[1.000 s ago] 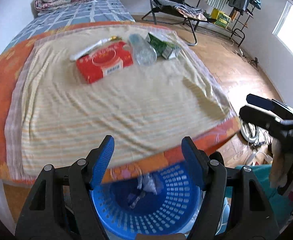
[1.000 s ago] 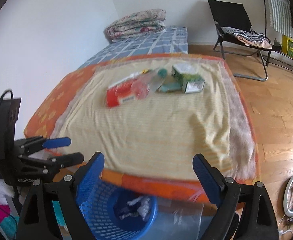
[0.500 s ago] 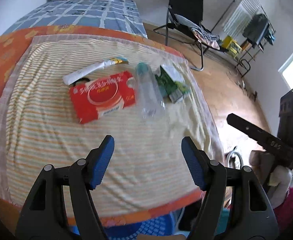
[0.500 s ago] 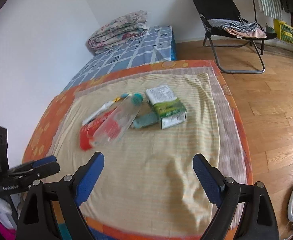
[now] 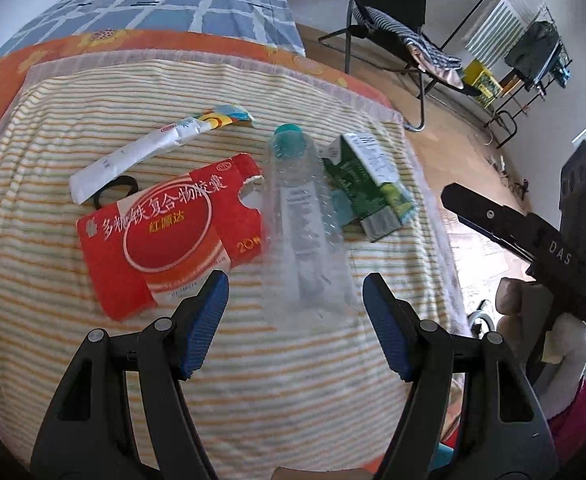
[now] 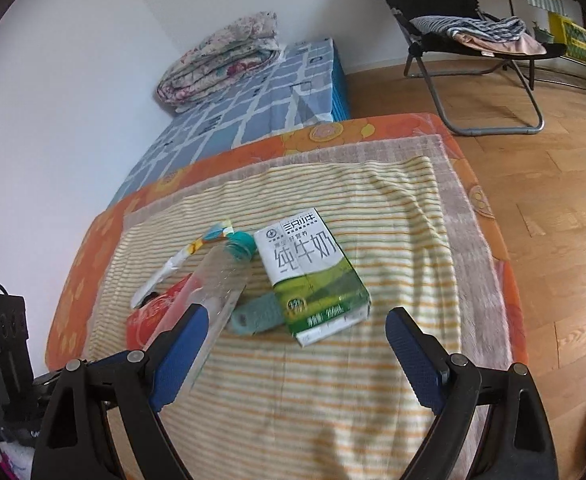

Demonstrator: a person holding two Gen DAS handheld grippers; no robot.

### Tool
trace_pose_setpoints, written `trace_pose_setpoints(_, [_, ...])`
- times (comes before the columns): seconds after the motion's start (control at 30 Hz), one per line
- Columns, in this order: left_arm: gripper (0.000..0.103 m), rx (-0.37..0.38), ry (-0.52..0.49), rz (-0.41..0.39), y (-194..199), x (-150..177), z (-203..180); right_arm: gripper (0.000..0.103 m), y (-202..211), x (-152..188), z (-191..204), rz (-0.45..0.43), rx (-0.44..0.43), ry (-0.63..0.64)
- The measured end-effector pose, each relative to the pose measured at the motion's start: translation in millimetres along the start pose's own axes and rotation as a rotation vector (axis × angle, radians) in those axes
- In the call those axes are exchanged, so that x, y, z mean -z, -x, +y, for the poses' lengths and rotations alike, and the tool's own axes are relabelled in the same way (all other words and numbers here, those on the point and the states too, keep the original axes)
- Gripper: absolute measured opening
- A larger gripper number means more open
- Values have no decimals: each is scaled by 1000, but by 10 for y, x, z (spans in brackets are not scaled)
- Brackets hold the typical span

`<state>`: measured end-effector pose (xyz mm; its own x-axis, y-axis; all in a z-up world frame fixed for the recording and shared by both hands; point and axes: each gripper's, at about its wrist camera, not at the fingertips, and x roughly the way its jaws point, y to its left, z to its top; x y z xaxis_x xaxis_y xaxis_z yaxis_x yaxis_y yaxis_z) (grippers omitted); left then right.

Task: Collect trash
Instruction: 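Grasp the clear plastic bottle with the left tool while the right tool grasps the milk carton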

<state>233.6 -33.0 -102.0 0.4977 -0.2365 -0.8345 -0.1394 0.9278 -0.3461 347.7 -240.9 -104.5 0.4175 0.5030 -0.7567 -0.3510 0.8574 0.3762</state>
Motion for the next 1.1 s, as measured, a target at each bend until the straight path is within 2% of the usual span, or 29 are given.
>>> trace_pose_setpoints(0.17, [72, 3, 19, -3, -159, -78, 41, 92, -282, -82, -11, 7, 12, -3])
trace_pose_setpoints(0.47, [71, -11, -12, 20, -379, -93, -4, 92, -620, -136, -45, 24, 38, -3])
trace_pose_setpoints(0.53, [69, -11, -17, 12, -384, -94, -9, 92, -665, -136, -42, 28, 43, -3])
trace_pose_setpoints(0.6, [55, -12, -30, 12, -382, -94, -21, 92, -700, -126, -21, 37, 55, 12])
trace_pose_setpoints(0.7, [55, -17, -44, -1, -363, -84, -30, 92, -745, -105, 0, 50, 73, 34])
trace_pose_setpoints(0.77, [55, -19, -45, -7, -354, -75, -21, 88, -769, -85, -17, 57, 77, 29])
trace_pose_setpoints(0.83, [55, -23, -44, -18, -330, -63, -10, 73, -792, -62, -45, 73, 74, 26])
trace_pose_setpoints(0.87, [55, -26, -43, -24, -317, -56, -8, 71, -810, -47, -56, 87, 76, 29])
trace_pose_setpoints(1.1, [54, -18, -35, -56, -187, -23, 58, 67, -650, -6, -2, 52, 87, 54])
